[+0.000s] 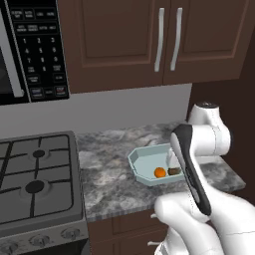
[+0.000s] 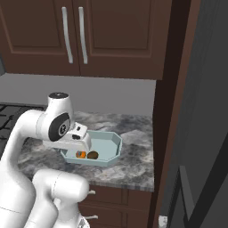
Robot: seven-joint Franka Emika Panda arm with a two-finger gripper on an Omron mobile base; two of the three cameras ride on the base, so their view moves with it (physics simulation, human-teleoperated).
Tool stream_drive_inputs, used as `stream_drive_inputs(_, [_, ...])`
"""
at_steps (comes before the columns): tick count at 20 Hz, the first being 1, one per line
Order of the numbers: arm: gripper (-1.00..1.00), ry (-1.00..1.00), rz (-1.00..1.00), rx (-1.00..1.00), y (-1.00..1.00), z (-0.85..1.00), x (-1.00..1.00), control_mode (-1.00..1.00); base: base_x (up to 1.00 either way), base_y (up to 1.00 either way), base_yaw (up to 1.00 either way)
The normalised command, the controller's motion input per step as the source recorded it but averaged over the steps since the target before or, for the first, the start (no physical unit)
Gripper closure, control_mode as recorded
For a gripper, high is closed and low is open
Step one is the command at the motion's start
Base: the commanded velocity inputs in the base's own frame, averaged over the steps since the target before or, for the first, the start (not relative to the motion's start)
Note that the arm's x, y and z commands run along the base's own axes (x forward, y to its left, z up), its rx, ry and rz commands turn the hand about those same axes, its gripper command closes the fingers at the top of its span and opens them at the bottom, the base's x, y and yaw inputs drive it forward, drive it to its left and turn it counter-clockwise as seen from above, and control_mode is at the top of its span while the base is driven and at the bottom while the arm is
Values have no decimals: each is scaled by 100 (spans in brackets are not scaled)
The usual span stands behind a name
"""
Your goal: Pick the kiwi and tangerine from the fridge and place them inside the tupperware on the counter.
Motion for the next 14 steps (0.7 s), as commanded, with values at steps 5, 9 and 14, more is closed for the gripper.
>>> stream_drive_inputs(5, [-100, -15, 19, 0, 15, 46, -75, -100, 0, 0, 0])
stream_drive_inputs(9, [-100, -12, 16, 0, 14, 49, -74, -100, 0, 0, 0])
stream_drive_inputs(14, [-100, -18, 8, 0, 14, 67, -60, -100, 0, 0, 0])
